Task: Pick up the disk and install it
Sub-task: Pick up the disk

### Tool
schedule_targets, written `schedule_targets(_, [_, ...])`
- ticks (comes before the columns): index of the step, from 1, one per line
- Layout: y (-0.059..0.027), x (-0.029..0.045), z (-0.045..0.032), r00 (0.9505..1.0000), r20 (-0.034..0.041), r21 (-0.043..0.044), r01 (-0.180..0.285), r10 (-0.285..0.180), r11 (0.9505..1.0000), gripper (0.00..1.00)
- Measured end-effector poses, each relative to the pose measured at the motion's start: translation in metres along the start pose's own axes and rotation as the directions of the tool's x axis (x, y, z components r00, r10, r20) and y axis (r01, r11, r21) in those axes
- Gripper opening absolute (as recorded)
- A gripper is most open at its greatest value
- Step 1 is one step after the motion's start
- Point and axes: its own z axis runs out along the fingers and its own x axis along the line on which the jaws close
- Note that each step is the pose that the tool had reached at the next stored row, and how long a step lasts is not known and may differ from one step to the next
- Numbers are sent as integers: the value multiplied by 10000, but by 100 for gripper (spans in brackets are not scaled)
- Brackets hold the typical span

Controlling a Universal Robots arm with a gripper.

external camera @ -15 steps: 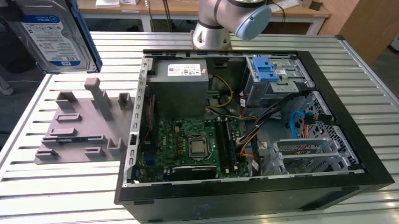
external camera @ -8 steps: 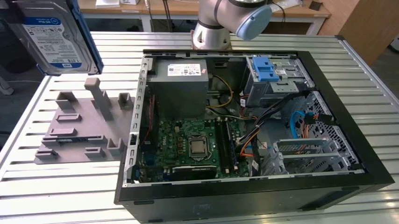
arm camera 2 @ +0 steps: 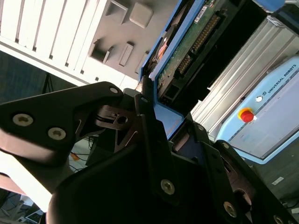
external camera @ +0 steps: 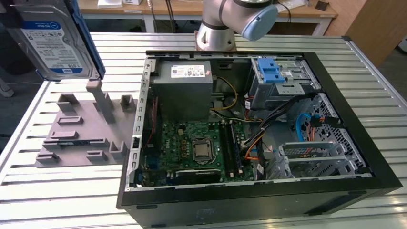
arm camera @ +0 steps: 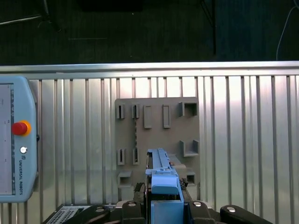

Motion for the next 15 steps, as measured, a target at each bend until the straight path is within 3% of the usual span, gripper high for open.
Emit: schedule_targets(15, [-196, 117, 1, 10000, -1, -51, -33, 33, 10000, 36])
